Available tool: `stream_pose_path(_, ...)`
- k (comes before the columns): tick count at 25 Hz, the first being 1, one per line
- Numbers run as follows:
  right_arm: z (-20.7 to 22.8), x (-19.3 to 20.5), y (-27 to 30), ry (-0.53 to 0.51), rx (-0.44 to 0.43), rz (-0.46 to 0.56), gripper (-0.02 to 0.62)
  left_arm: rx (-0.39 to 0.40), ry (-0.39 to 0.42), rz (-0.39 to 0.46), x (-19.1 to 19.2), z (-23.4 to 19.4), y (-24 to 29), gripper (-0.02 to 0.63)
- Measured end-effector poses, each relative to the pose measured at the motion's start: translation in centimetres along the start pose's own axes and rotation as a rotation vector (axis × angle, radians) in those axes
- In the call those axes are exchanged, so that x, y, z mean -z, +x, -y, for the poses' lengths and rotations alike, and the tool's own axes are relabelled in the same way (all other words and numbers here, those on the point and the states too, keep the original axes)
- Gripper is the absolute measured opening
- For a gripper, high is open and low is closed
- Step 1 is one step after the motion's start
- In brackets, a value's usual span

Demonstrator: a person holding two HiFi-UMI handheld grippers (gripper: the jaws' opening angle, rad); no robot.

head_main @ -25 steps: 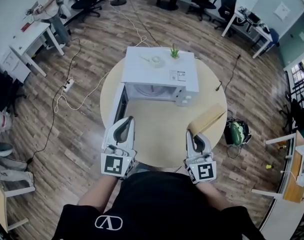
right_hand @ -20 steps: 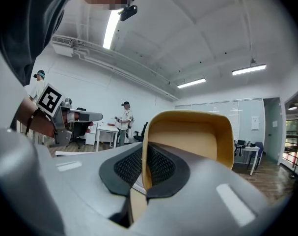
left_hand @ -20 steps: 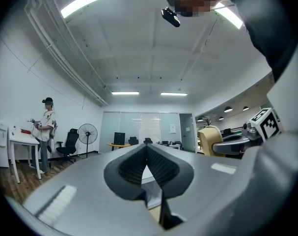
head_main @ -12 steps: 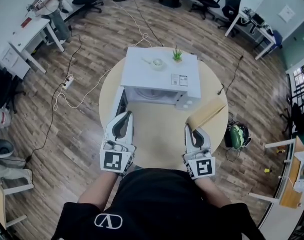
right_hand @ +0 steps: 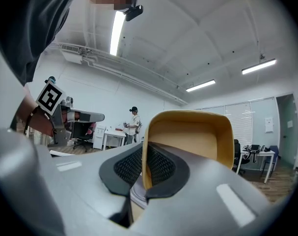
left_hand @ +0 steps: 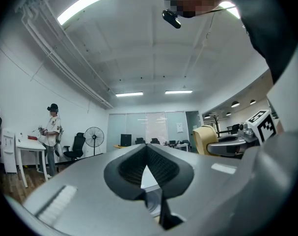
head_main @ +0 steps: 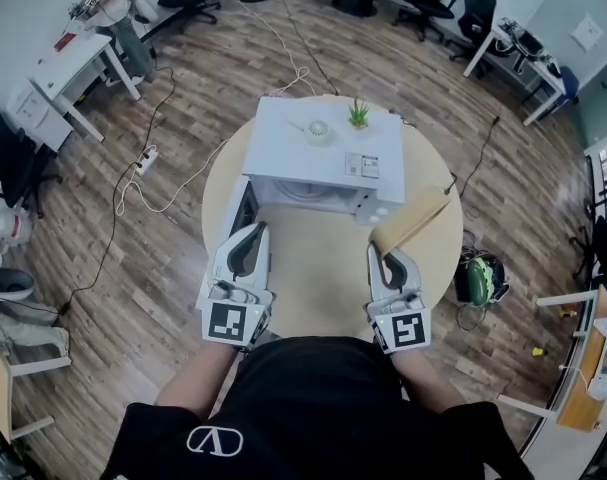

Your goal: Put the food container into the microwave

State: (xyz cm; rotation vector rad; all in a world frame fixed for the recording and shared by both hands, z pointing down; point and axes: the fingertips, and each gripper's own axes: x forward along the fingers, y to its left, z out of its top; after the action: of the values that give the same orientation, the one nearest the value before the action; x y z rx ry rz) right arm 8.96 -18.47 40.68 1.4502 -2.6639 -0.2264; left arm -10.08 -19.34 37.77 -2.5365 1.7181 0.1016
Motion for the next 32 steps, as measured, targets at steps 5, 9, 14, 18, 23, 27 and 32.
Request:
stream_pose_path(5,-0.2,0.9,1.4,-0.059,-0.052,-0.054,0.012,-0.014,0.005,-0.037,0.4,-0.4,0.1,0.0)
stream_pose_path(9,-1.2,1.0,2.9,-0.163,-0.122,-0.102,0.012,-0.012,-0.008,-0.039,1.3,-0.5,-0.4,0.0)
stream_pose_path(14,-3.6,1.7,5.5,-0.266,-0.269,-0.147,0.012,-0.029,-0.022,-0.06,2.2,-0.8,-1.0,0.0)
stream_pose_path(18,-6.3,4.2,7.0,-0.377,-0.431,-0.192,0.012,-0.028,-0.031,-0.072,2.9,0.0,-1.7,0.0)
stream_pose_path(23,-10.4,9.8,8.0,-0.493,-0.666,-0.35,0.012,-0.054,-0.051,-0.085,3.5,-0.8,-2.5,0.0)
stream_pose_path(27,-13.1,15.3,7.5,-0.549,-0.829,-0.492,0.012,-0.076,-0.057,-0.092,4.2,-1.2,-3.2,0.0)
stream_pose_path(32,-14.7,21.8,7.4,-0.568,-0.982,-0.672,0.012,-0.112,-0.082,-0.11,5.3,-1.8,-4.1,0.0)
